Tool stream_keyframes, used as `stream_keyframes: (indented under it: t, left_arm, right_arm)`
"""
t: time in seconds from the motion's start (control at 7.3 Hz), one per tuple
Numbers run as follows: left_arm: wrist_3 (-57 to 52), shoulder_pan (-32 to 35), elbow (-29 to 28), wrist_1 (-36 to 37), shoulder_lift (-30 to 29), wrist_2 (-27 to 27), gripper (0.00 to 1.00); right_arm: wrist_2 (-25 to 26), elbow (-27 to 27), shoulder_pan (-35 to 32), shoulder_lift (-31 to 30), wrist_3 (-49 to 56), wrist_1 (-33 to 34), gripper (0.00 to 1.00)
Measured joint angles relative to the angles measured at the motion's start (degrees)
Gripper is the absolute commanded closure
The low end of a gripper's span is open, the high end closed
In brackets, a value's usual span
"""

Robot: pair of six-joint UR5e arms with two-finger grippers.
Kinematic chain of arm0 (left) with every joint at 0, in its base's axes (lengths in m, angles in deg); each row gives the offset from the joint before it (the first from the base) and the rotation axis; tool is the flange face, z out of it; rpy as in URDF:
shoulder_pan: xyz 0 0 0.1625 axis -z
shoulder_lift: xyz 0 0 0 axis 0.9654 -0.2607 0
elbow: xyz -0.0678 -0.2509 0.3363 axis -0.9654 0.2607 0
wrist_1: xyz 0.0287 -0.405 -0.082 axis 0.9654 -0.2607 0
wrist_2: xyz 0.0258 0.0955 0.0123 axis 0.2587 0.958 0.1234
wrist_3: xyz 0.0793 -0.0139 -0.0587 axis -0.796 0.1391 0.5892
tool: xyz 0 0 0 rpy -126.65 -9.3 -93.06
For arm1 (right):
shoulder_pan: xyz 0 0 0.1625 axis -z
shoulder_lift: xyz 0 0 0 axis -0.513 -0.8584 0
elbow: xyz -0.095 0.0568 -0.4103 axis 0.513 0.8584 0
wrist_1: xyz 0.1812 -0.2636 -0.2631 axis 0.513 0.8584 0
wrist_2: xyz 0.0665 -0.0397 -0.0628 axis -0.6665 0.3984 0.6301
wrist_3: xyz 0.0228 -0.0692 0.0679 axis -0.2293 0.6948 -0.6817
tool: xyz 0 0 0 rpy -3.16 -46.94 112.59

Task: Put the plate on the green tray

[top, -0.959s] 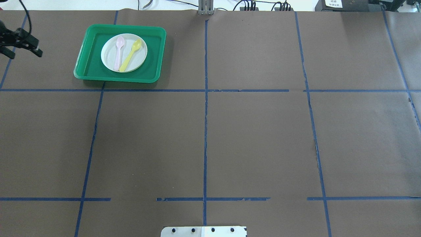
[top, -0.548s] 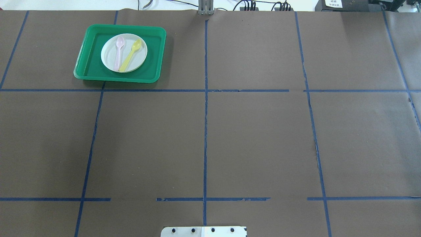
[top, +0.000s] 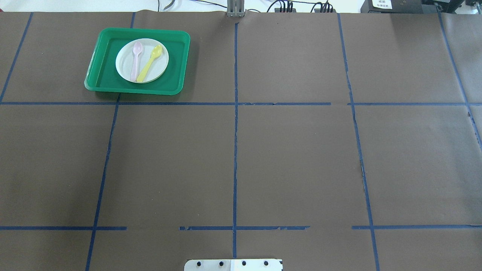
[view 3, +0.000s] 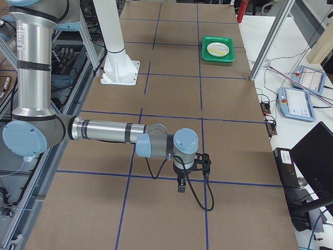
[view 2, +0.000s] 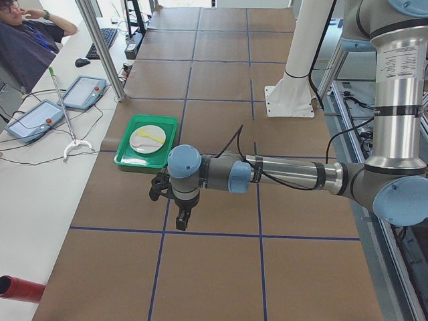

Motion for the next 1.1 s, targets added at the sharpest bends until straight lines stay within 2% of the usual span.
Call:
stream_keyframes:
  t: [0.14, 0.55, 0.82, 1.1]
  left_arm:
    - [-0.1, 0.1, 0.1, -0.1, 0.5, 0.9, 0.00]
    - [-0.1, 0.1, 1.0, -0.6, -0.2, 11.3, 0.00]
    - [0.2, 0.0, 0.5, -1.8, -0.9, 13.2, 0.00]
    - [0.3, 0.1, 0.3, -1.4, -0.7, 12.1, 0.00]
  right_arm:
    - [0.0, 0.0, 0.0, 0.0, 0.0, 0.0, 0.00]
    - [0.0, 0.0, 0.0, 0.0, 0.0, 0.0, 0.00]
    - [0.0, 0.0, 0.0, 0.0, 0.0, 0.1, 0.00]
    - [0.0, 0.0, 0.0, 0.0, 0.0, 0.1, 0.00]
